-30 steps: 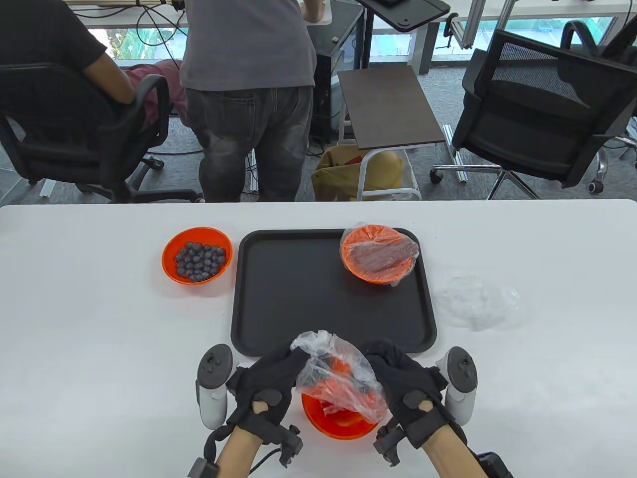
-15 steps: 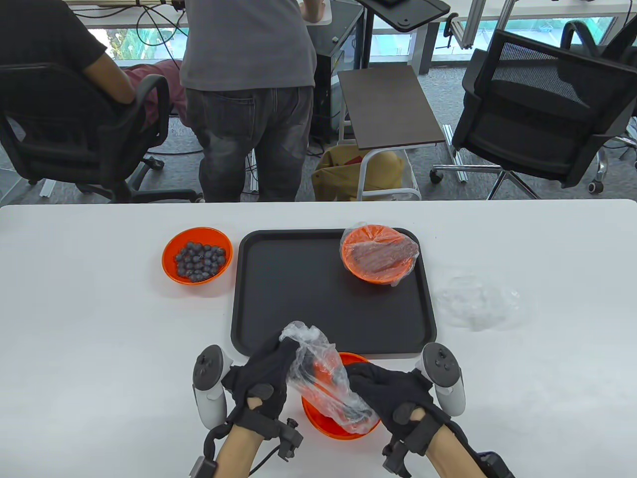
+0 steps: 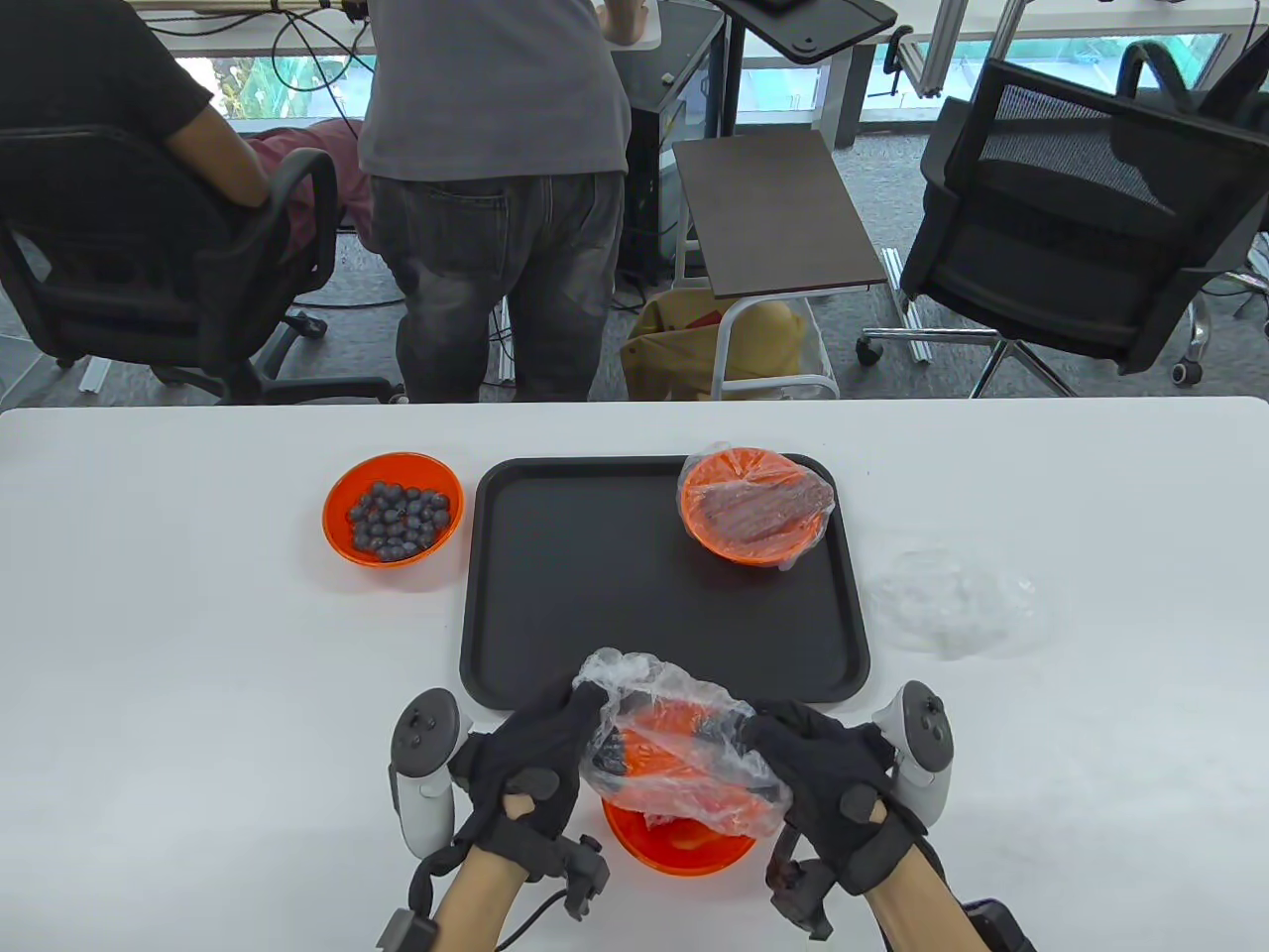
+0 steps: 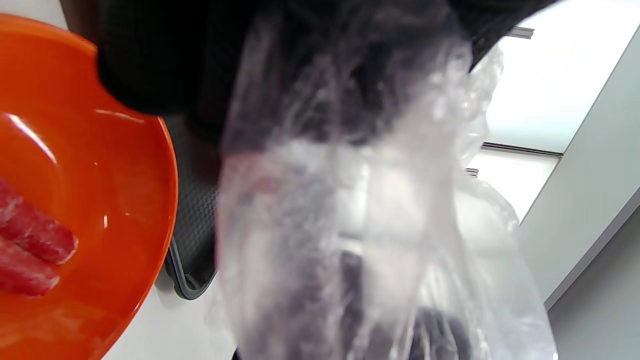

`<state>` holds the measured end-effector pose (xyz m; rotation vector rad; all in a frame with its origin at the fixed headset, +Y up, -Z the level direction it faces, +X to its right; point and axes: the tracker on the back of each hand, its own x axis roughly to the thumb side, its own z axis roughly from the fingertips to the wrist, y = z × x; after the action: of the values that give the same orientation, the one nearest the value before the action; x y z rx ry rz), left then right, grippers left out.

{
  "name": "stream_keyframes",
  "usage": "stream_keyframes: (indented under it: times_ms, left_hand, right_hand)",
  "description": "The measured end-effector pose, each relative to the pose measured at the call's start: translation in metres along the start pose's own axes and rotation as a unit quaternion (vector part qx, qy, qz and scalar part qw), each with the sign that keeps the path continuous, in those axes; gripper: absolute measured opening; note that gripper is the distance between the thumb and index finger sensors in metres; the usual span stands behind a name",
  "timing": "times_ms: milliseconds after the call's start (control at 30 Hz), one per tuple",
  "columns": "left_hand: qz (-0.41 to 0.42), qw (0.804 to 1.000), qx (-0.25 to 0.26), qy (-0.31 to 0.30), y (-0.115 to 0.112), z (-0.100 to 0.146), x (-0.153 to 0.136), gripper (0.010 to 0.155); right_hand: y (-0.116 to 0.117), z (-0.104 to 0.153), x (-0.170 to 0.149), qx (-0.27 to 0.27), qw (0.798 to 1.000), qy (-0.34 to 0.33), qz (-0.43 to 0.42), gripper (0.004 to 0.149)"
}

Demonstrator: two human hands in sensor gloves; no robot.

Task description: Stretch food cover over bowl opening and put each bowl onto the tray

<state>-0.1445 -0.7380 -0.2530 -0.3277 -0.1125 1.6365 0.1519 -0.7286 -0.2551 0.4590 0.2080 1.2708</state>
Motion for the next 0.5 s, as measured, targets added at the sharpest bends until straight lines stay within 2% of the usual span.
stream_keyframes:
  times_ms: [333,500]
  left_hand:
    - [-0.006,0.998,-0.063,0.029,-0.010,-0.004,-0.007,0.048]
    - [0.004,0.997,-0.068,0.023,-0.011,-0.004,-0.007,0.049]
  right_hand:
    - [-0.006,0.004,-0.006,-0.078,0.990,-0.043,-0.111,0.044]
    - [-0.008,0.006,-0.008,-0.112,0.989,-0.022,-0.094,0.044]
